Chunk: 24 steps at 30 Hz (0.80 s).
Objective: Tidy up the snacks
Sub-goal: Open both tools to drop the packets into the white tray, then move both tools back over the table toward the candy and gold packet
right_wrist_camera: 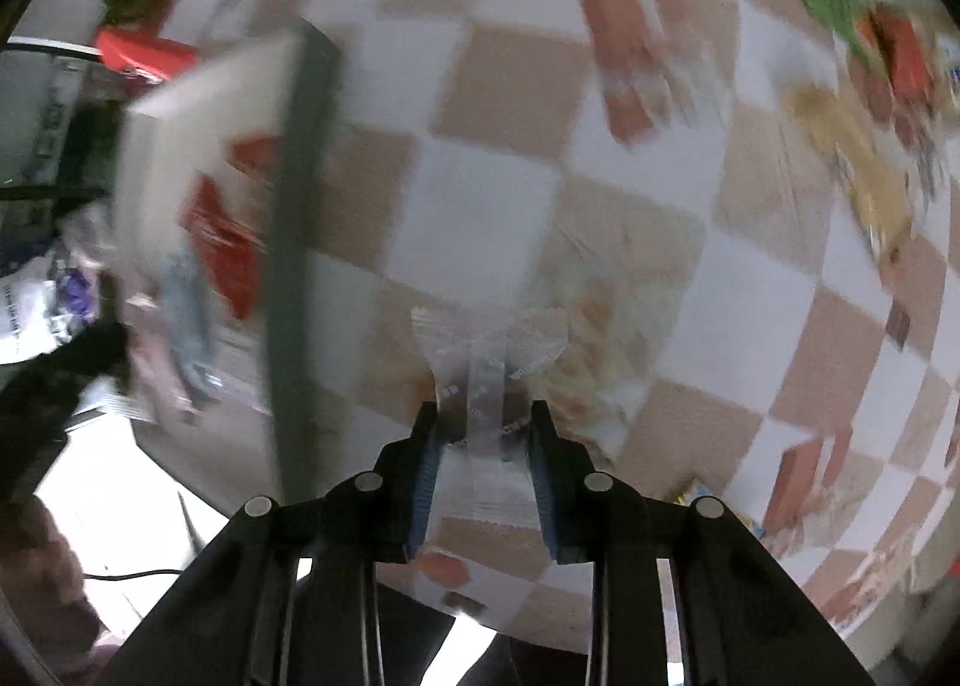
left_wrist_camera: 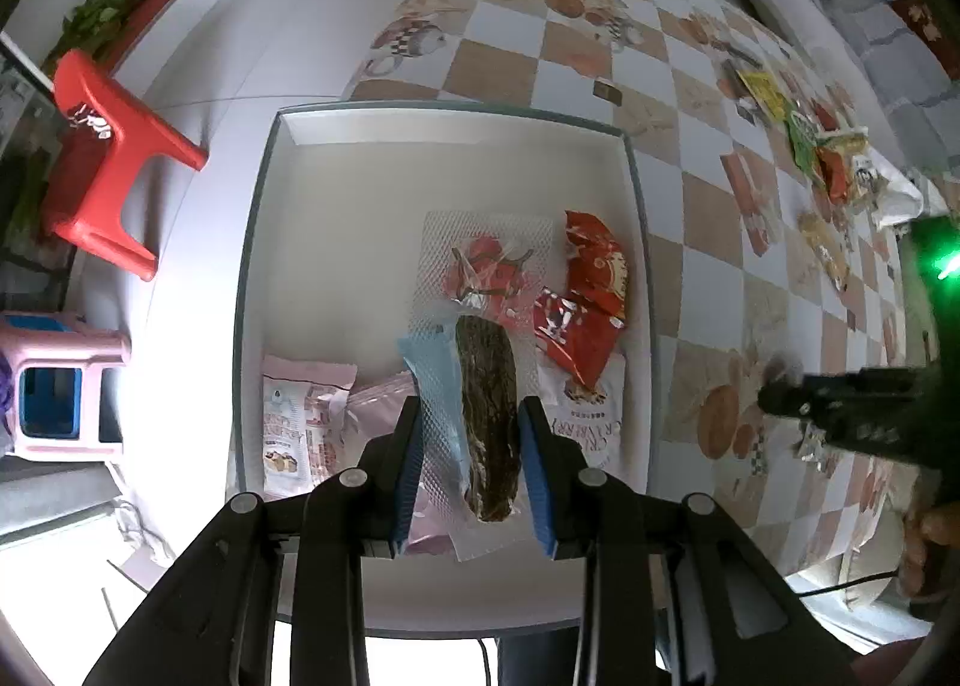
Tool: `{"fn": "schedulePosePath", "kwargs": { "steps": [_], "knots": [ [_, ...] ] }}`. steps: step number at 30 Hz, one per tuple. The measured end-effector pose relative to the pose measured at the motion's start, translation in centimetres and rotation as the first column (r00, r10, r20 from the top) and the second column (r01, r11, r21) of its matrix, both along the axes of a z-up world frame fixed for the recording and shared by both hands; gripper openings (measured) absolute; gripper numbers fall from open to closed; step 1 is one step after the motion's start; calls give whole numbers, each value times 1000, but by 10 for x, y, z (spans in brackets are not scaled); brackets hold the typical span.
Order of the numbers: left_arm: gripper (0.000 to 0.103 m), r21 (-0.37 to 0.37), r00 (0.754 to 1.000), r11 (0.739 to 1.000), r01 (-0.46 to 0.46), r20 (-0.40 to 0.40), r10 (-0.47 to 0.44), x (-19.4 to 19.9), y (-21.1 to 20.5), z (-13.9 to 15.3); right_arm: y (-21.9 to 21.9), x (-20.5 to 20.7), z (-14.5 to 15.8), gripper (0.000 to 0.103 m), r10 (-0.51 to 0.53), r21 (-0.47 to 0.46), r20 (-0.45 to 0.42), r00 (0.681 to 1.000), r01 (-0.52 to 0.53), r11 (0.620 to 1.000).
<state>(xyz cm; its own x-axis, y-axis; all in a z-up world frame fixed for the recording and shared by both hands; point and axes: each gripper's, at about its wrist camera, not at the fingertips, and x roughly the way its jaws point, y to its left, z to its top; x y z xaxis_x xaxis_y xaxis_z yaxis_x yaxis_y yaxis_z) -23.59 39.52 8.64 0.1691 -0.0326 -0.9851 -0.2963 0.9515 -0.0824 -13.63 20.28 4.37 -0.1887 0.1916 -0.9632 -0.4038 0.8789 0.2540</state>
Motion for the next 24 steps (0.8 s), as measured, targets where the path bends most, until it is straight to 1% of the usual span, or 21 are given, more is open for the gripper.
{"fn": "schedulePosePath", "kwargs": {
  "steps": [4, 6, 8, 11, 15, 20, 21, 22, 23, 24],
  "knots": [
    [34, -5, 1000, 1000, -17, 1, 17, -1, 5, -1, 40, 6, 29, 30, 58, 72, 29, 998, -60, 996],
    [34, -6, 1000, 1000, -23, 0, 23, -3, 8, -2, 53, 2, 33, 30, 86, 91, 34, 996, -88, 992],
    [34, -7, 999, 999, -32, -3, 32, -5, 10, -3, 77, 0, 39, 30, 127, 108, 34, 991, -130, 986],
    [34, -9, 999, 999, -43, -12, 42, -8, 15, -7, 102, -5, 40, 30, 174, 121, 29, 984, -176, 977],
    [34, -15, 998, 999, -52, -29, 52, -14, 20, -12, 133, -13, 31, 30, 225, 126, 9, 974, -225, 966],
    [35, -32, 997, 998, -58, -59, 56, -20, 22, -20, 143, -18, 20, 31, 252, 123, -33, 967, -246, 961],
    [41, -30, 996, 998, -56, -66, 54, -21, 21, -21, 144, -15, 17, 46, 253, 119, -35, 967, -247, 962],
    [55, -28, 996, 998, -53, -72, 51, -22, 20, -22, 143, -16, 16, 62, 256, 113, -37, 966, -251, 961],
    [63, -25, 996, 998, -54, -73, 52, -22, 20, -22, 142, -16, 16, 87, 257, 106, -34, 966, -252, 962],
    [75, -24, 996, 998, -66, -65, 64, -23, 21, -21, 138, -15, 17, 95, 255, 81, -17, 967, -253, 964]
  ]
}}
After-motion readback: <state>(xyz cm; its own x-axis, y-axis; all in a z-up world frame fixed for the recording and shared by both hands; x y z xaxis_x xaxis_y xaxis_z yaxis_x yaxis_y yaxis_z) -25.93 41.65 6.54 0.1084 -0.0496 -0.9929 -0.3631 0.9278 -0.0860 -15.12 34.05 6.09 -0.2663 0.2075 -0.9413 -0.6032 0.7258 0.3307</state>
